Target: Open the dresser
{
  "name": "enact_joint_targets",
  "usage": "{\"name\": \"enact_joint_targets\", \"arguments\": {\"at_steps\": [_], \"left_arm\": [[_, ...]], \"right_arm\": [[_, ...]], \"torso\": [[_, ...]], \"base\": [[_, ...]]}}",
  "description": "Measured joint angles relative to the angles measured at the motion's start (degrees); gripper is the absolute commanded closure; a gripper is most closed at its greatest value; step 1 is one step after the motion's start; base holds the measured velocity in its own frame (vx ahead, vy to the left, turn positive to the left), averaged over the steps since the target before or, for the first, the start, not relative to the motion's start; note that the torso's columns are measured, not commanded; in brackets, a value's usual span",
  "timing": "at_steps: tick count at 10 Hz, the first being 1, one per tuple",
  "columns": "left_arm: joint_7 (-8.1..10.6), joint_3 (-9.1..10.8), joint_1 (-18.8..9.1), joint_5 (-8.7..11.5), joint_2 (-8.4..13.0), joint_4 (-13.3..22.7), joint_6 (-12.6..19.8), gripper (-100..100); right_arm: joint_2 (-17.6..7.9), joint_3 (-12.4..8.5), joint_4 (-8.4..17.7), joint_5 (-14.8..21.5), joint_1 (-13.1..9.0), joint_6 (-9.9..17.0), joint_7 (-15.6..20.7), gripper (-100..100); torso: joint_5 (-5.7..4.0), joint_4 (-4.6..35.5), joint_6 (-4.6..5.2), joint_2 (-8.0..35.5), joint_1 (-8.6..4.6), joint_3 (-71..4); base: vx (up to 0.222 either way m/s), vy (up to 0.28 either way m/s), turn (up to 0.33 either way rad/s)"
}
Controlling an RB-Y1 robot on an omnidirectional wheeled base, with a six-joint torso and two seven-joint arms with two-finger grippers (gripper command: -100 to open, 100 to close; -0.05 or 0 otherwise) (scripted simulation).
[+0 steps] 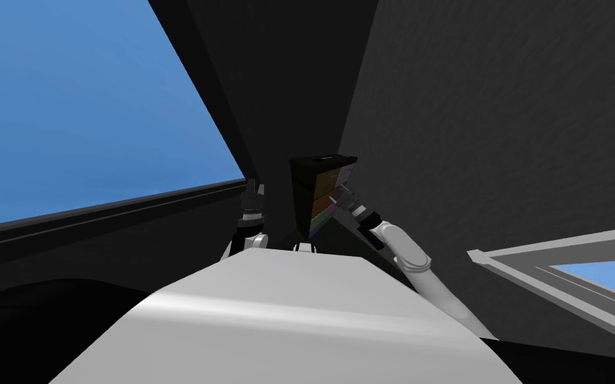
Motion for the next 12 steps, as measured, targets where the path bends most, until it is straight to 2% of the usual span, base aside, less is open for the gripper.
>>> {"name": "enact_joint_targets", "arguments": {"at_steps": [3, 6, 10, 12], "left_arm": [[0.0, 0.0, 0.0, 0.0, 0.0, 0.0, 0.0, 0], [0.0, 0.0, 0.0, 0.0, 0.0, 0.0, 0.0, 0], [0.0, 0.0, 0.0, 0.0, 0.0, 0.0, 0.0, 0], [0.0, 0.0, 0.0, 0.0, 0.0, 0.0, 0.0, 0]], "right_arm": [[-1.6, 0.7, 0.7, 4.2, -1.3, 1.4, 1.2, -100], [-2.9, 1.1, 2.0, 8.2, -2.8, 2.4, 4.0, -100], [-4.9, 1.9, 3.1, 13.3, -4.6, 4.1, 5.3, -100], [-6.2, 2.4, 3.6, 17.4, -5.7, 5.1, 5.2, -100]], "torso": [[0.0, 0.0, 0.02, 0.1, 0.0, 0.0], [-0.01, 0.0, 0.02, 0.0, 0.0, 0.0], [0.0, 0.0, 0.02, 0.1, 0.01, 0.1], [-0.01, 0.0, 0.0, 0.0, -0.03, 0.0]], "base": [[0.036, -0.009, 0.047], [0.055, -0.016, 0.052], [0.033, -0.009, 0.038], [0.051, -0.021, 0.067]]}}
